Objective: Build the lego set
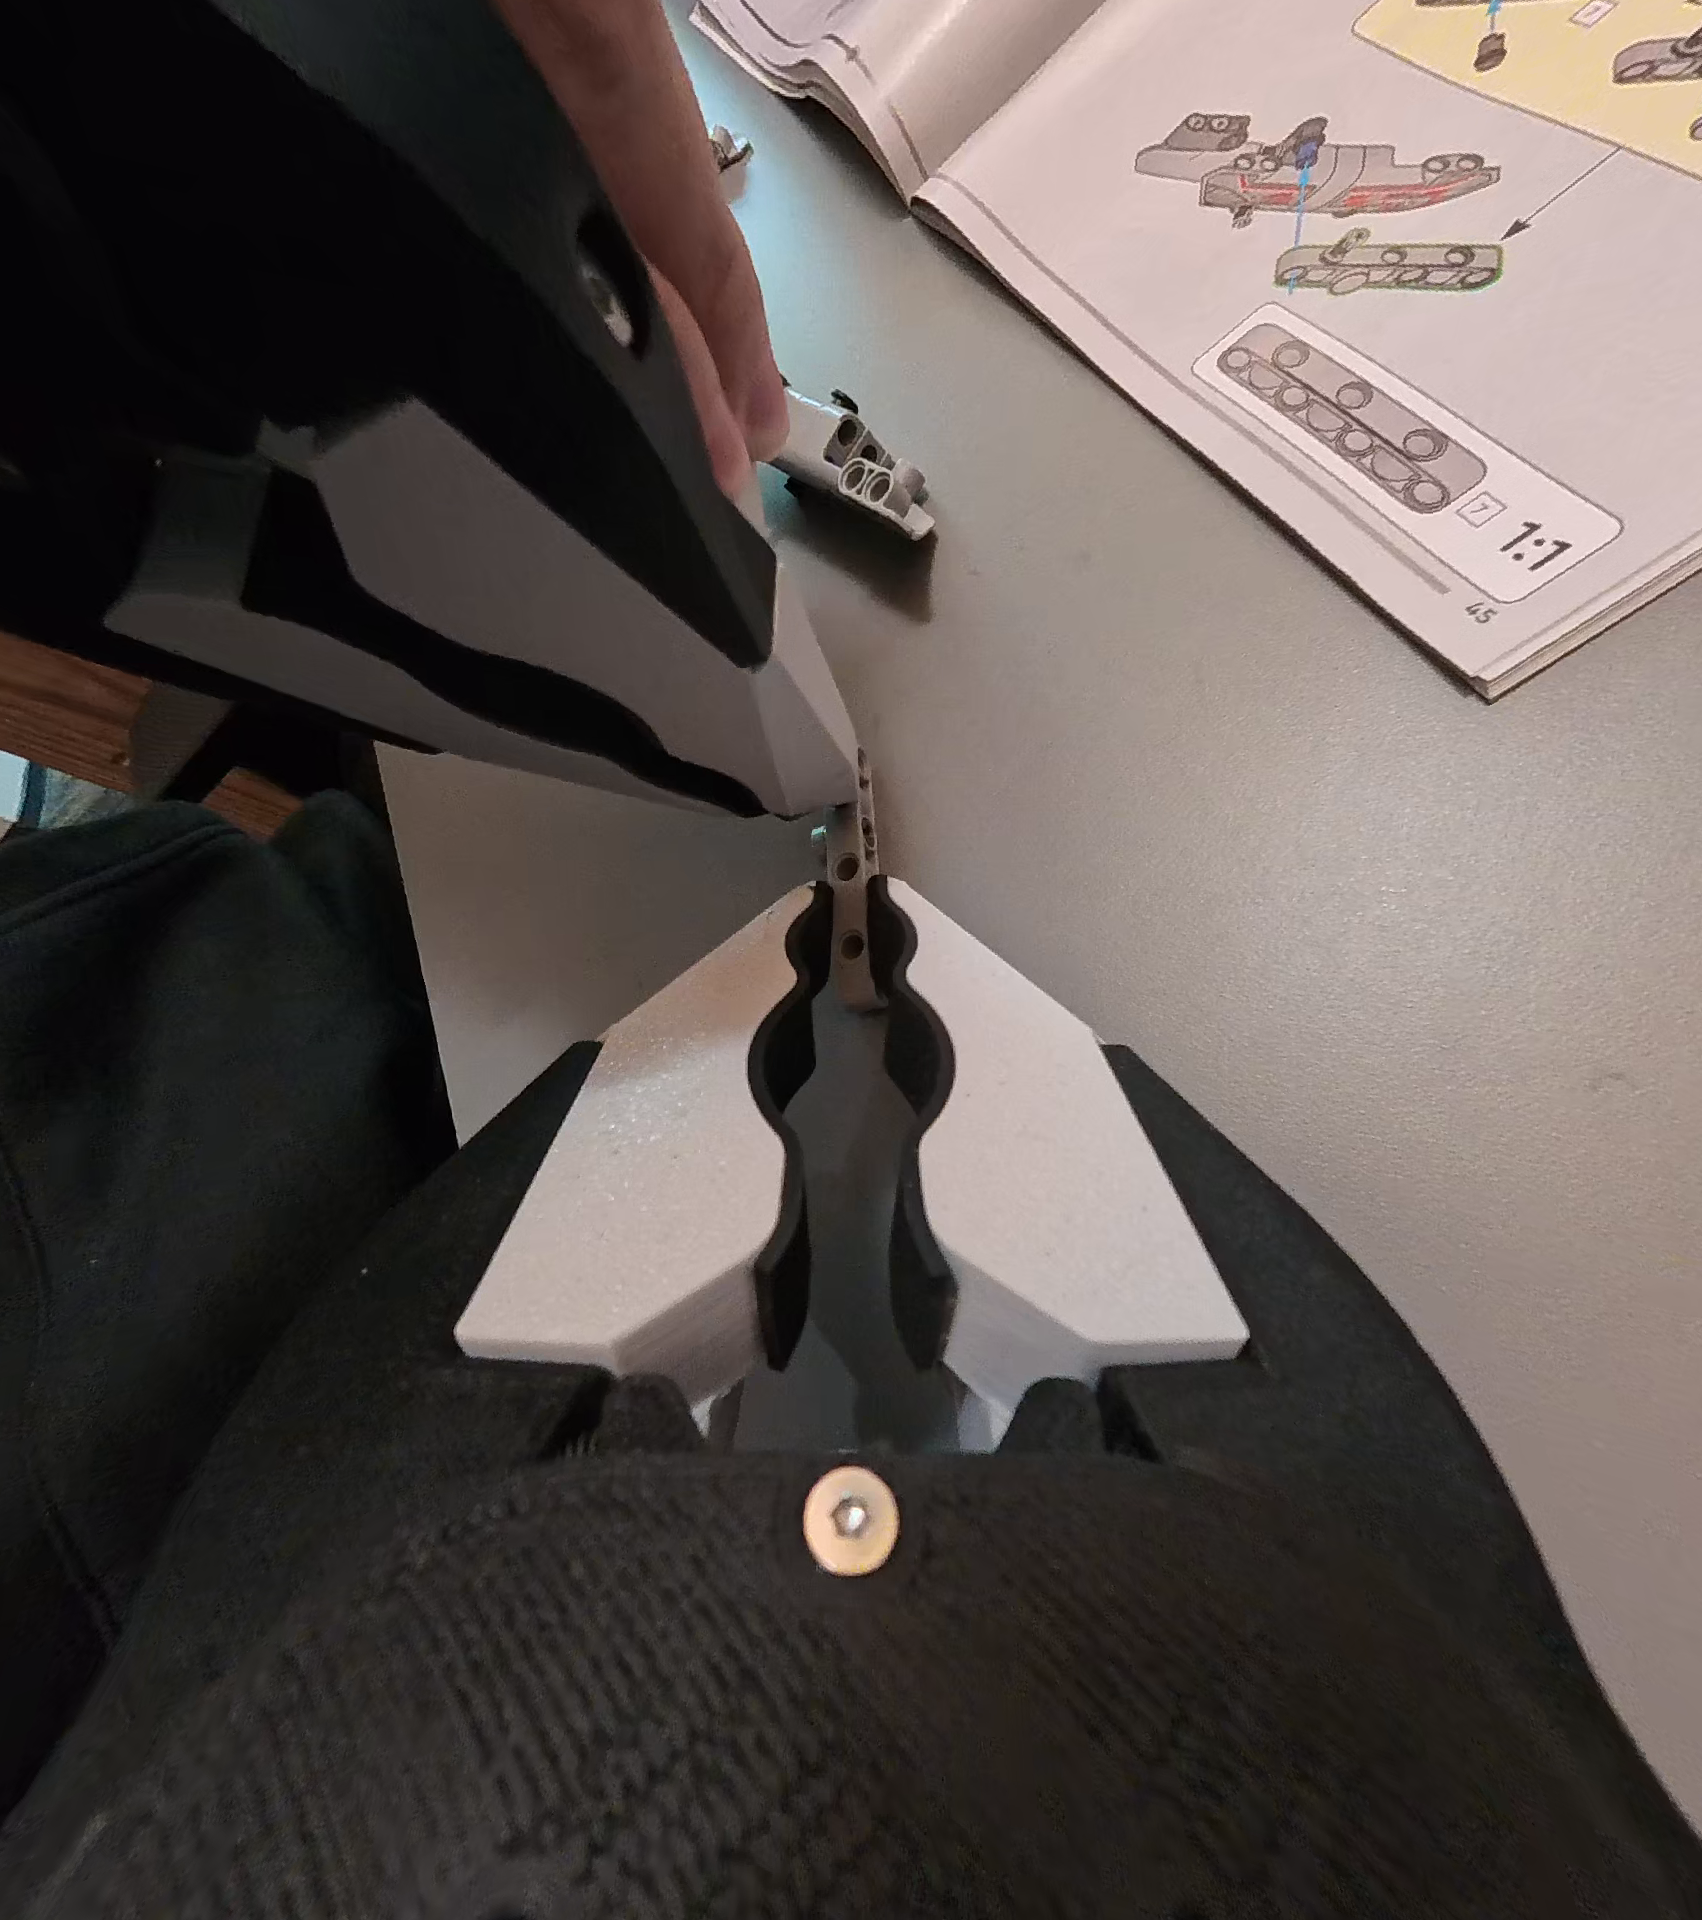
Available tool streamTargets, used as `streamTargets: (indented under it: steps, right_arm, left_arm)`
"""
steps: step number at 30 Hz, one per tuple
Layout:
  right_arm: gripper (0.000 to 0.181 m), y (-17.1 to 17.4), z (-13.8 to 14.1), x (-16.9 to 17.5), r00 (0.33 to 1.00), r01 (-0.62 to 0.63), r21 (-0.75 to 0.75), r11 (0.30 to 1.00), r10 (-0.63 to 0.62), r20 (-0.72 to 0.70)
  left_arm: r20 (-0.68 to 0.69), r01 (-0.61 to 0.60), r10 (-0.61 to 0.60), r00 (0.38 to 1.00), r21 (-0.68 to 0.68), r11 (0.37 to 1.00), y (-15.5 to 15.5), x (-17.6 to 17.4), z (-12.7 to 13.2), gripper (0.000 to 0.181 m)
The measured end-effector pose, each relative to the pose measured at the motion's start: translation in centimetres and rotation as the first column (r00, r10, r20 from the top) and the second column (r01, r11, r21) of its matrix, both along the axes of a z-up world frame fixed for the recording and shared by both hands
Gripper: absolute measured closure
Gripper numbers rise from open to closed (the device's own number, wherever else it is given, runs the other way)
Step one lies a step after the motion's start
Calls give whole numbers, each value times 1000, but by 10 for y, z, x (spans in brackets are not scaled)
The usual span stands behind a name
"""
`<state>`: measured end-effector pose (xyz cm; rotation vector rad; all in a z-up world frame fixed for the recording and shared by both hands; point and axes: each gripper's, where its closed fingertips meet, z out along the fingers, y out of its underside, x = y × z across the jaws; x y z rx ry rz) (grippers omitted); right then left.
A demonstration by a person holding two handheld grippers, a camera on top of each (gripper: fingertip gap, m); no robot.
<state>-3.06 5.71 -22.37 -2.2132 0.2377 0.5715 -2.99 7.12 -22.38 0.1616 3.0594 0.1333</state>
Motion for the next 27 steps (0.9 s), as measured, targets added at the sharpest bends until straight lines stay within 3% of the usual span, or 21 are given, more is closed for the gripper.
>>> streamTargets:
  steps: [7,9,12,15,21,27]
  right_arm:
    - [175,0,0,0,1000,-1,0,1000,1,6]
    - [176,-1,0,-1,1000,-9,-3,1000,9,4]
    - [176,0,0,7,999,39,-1,999,-39,13]
    - [175,0,0,6,999,34,4,999,-34,23]
    - [175,1,2,5,999,28,13,1000,-28,-18]
    - [175,1,2,5,1000,26,14,1000,-26,-7]
  left_arm:
    - [-3,12,-12,1000,29,1000,-3,-1,0,180]
    - [-12,9,-9,1000,-32,999,-16,-4,-4,181]
    - [90,-6,7,996,-17,1000,-13,4,-4,180]
    - [79,-68,79,994,-133,989,-14,3,-3,180]
    - [117,-184,247,962,-390,902,-13,6,13,174]
    - [71,-300,411,909,-572,764,-3,4,11,169]
